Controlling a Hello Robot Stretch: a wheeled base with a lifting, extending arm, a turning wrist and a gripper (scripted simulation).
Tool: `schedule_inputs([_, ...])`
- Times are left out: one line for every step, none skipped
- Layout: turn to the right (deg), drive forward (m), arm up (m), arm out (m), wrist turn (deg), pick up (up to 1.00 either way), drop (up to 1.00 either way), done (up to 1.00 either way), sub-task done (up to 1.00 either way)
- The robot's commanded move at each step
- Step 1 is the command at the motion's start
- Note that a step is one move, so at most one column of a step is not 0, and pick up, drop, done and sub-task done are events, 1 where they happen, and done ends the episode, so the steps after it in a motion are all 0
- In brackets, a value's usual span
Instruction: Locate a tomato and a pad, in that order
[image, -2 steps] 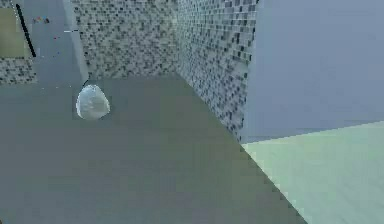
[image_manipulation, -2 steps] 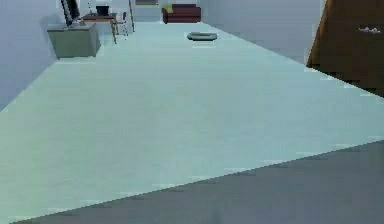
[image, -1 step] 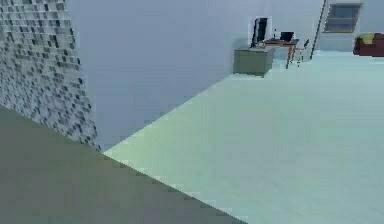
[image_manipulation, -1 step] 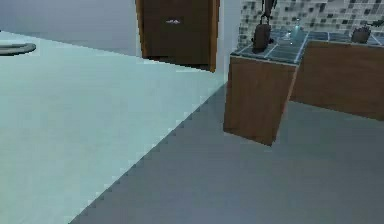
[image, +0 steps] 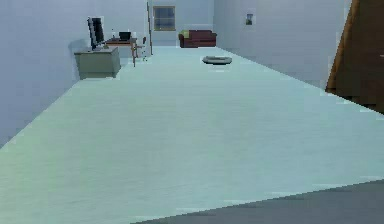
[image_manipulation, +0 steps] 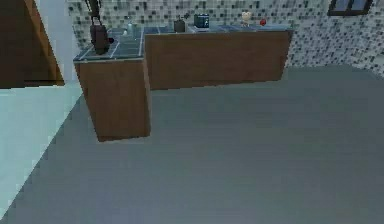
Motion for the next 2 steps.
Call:
schedule_inputs([0.0,1.0,0.0,0.0,0.0,0.0,0.0,0.0,0.0])
schedule_inputs([0.0,1.0,0.0,0.0,0.0,0.0,0.0,0.0,0.0])
